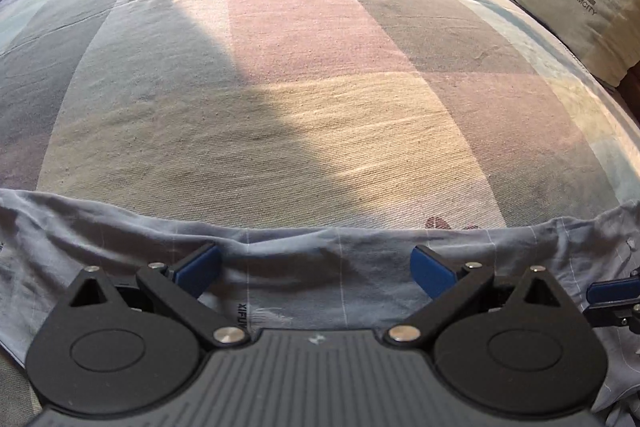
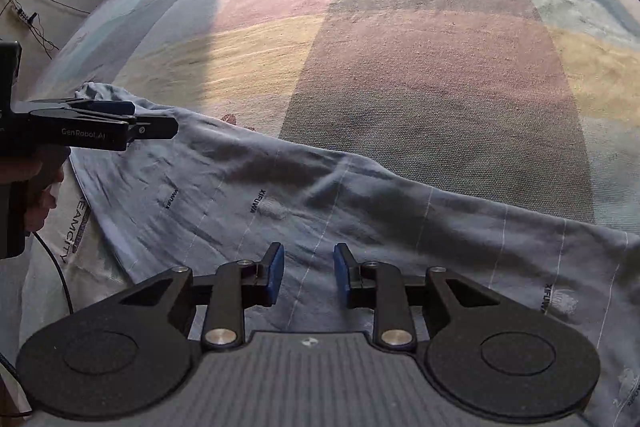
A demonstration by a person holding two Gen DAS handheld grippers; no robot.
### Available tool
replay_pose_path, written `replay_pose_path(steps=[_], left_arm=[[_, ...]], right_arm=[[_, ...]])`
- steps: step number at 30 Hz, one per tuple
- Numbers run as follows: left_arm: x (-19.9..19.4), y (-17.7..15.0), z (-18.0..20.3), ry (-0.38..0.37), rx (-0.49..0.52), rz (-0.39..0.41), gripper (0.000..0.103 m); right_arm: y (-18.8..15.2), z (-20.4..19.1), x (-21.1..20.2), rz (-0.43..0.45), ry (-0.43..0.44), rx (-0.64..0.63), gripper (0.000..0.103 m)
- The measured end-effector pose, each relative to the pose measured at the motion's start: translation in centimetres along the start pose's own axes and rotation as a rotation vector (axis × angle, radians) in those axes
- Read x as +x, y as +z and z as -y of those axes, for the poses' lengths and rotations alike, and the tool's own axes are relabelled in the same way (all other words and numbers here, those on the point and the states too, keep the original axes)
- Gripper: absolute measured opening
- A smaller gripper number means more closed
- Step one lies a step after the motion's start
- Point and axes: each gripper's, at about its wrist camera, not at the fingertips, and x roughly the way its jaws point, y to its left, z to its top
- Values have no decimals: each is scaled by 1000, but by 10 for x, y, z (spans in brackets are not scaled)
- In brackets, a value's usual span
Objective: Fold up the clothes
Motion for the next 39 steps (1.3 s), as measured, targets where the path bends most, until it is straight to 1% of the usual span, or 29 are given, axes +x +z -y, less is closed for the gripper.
replay_pose_path(steps=[2, 4, 6, 8, 9, 11, 12, 14, 16, 18, 20, 21, 23, 24, 25, 26, 27, 28, 29, 31, 32, 35, 37, 39], left_arm=[[5, 6, -16, 30, -3, 32, 99], [2, 15, -28, 73, -28, 49, 99], [-11, 19, -40, 78, -67, 81, 98], [-25, 11, -45, 46, -85, 110, 98], [-29, 3, -45, 40, -76, 106, 98], [-27, -16, -46, 59, -13, 71, 98], [-23, -27, -47, 91, 22, 38, 98], [-23, -47, -52, 139, 67, 6, 98], [-36, -62, -56, 127, 84, -7, 99], [-51, -67, -62, 105, 66, -27, 99], [-61, -62, -73, 90, 44, 10, 99], [-63, -58, -79, 100, 44, 38, 99], [-56, -46, -94, 128, 37, 64, 99], [-53, -41, -101, 141, 33, 77, 99], [-49, -35, -109, 155, 29, 89, 99], [-42, -33, -118, 167, 15, 81, 99], [-35, -31, -126, 180, 1, 74, 99], [-29, -29, -135, 191, -14, 67, 100], [-27, -32, -149, 181, -45, 70, 103], [-34, -38, -169, 192, -119, 82, 103], [-39, -43, -180, 196, -145, 75, 103], [-50, -53, -192, 162, -136, 70, 101], [-53, -48, -187, 168, -106, 69, 100], [-55, -41, -182, 147, -68, 100, 100]], right_arm=[[-1, -6, 0, -5, 5, 1, 33], [1, -11, 0, -9, 1, -17, 36], [3, -15, 0, -12, -4, -37, 36], [7, -21, 1, -9, -2, -50, 37], [10, -24, 1, -6, 0, -56, 38], [14, -32, 3, -1, 7, -73, 41], [17, -38, 5, 1, 14, -87, 42], [21, -51, 10, 5, 28, -115, 44], [24, -68, 20, -1, 35, -153, 53], [24, -85, 32, -19, 42, -178, 54], [21, -102, 41, -33, 51, -207, 54], [19, -113, 45, -31, 52, -229, 54], [15, -130, 52, -22, 59, -257, 56], [13, -136, 56, -22, 62, -252, 57], [10, -141, 60, -25, 65, -236, 60], [7, -145, 64, -27, 67, -220, 65], [6, -148, 66, -27, 69, -211, 75], [5, -149, 66, -25, 69, -206, 83], [4, -150, 67, -23, 70, -201, 85], [3, -153, 67, -19, 72, -191, 87], [2, -154, 68, -17, 73, -186, 87], [3, -148, 68, -13, 105, -165, 87], [3, -147, 67, -14, 116, -173, 88], [2, -148, 67, -13, 117, -187, 89]])
